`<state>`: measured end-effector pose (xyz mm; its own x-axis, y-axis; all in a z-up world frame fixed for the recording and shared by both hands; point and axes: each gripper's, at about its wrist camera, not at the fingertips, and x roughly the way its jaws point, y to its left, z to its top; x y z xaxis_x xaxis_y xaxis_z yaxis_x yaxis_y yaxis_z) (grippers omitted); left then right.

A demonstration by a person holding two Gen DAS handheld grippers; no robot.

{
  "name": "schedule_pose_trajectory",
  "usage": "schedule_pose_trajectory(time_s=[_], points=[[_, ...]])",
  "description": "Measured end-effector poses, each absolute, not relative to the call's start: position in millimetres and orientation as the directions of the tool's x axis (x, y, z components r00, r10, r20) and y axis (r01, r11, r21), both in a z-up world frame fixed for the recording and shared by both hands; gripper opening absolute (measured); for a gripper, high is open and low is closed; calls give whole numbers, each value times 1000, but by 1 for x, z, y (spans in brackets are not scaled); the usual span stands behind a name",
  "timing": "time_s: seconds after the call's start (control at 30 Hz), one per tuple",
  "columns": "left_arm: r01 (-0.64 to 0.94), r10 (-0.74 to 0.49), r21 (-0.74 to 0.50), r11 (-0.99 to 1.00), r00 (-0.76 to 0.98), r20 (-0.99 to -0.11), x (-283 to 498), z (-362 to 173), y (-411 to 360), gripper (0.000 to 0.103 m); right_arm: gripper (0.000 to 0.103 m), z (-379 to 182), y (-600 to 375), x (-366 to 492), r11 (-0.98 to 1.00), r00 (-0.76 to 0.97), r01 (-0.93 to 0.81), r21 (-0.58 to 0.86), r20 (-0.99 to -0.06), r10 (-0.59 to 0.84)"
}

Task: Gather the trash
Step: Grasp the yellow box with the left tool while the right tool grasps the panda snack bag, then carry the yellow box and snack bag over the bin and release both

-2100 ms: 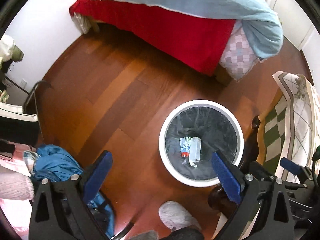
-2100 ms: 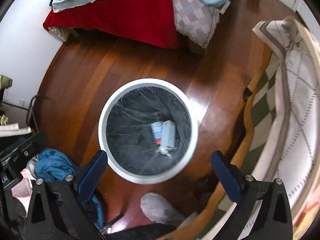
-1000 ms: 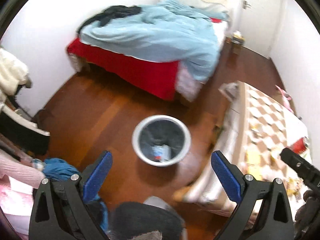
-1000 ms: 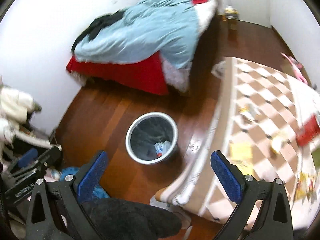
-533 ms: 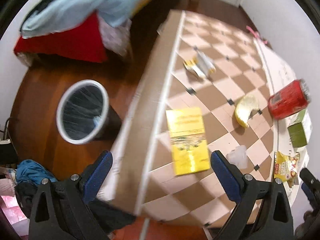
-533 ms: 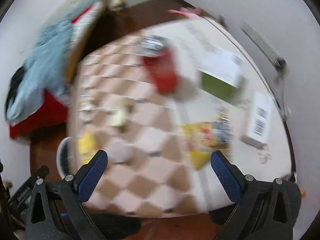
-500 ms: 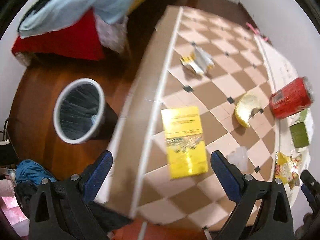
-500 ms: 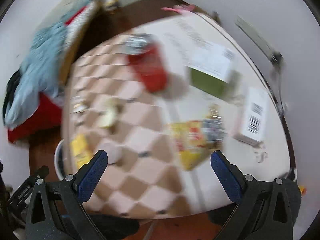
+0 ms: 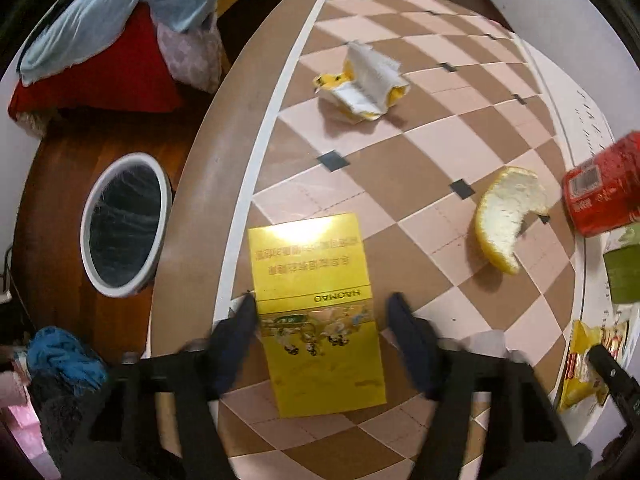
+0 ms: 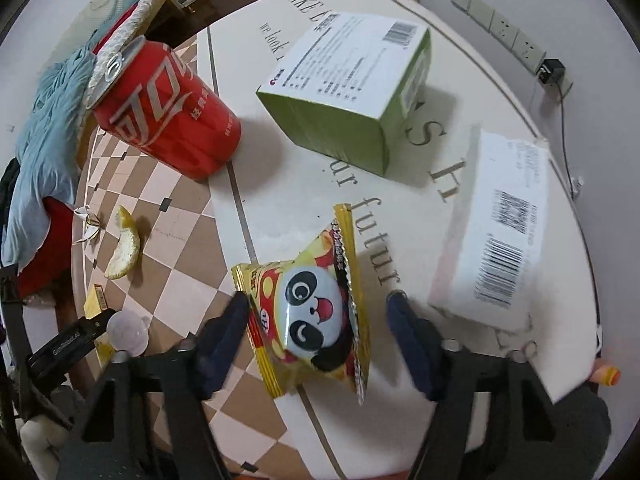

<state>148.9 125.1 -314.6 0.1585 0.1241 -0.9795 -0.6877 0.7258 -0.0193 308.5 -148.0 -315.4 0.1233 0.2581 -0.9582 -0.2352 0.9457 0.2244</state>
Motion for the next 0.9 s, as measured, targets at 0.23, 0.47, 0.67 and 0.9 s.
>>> schedule_pose_trajectory(time_s=[0.23,0.47,0.67,0.9], points=[[-672,169,22,740,154,-973,151,-305,122,54,46,-315,-135,302,930,139,-280,237,-949,284],[-647,239,21,762,251,-938,138,-251,117,54,44,-297,-135,295,921,162,-304,242,-940,300],[-632,288,-15,775,374,-882,118,-185,121,54,44,-256,-127,284,898,202,-353,263,-916,348],[-645,335,-60,762,473,-815,80,-121,151,54,44,-184,-88,259,828,237,-462,317,-856,460]])
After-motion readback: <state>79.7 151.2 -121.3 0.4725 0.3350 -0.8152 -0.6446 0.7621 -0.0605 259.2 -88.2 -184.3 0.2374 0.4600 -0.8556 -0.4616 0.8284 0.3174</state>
